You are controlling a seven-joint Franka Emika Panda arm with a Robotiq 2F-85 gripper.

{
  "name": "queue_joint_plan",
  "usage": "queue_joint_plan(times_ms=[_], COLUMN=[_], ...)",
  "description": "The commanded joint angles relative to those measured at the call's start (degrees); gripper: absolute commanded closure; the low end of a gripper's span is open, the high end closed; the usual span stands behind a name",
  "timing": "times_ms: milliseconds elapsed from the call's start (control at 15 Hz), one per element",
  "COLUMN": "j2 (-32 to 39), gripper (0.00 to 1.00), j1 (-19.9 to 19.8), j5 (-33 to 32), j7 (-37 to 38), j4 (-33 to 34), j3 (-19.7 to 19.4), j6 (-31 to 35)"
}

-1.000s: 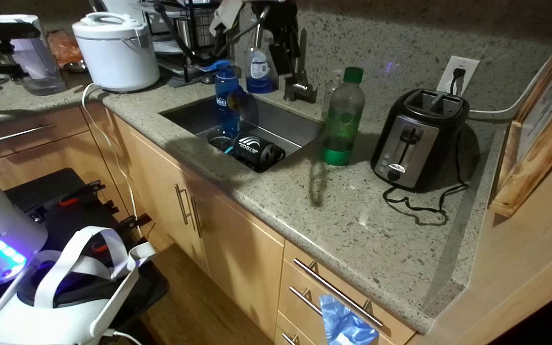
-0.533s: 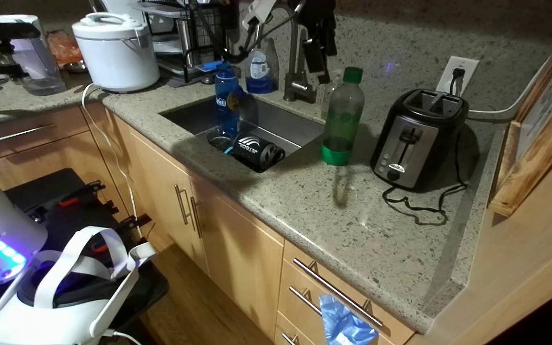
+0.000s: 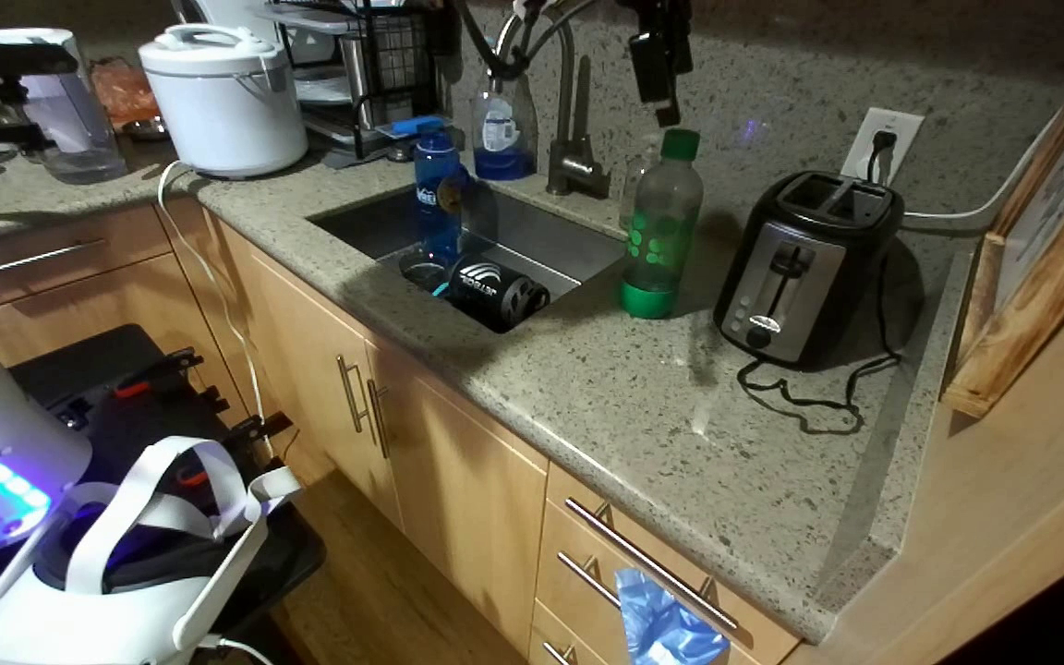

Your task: Place the green bottle in the sink

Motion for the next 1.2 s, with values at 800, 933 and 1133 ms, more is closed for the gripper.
queue_joint_plan(times_ms=[800,933,1133], j2=[4.9,6.22,8.22], gripper=[0.0,0.0,0.0], j1=[1.13,1.33,0.9], j5=[-1.82,-2.22,-1.99], j7=[2.65,3.49,4.01], j4=[5.93,7.5,10.13], j3=[0.34,0.23,0.17], j6=[-6.16,-6.91,-8.28])
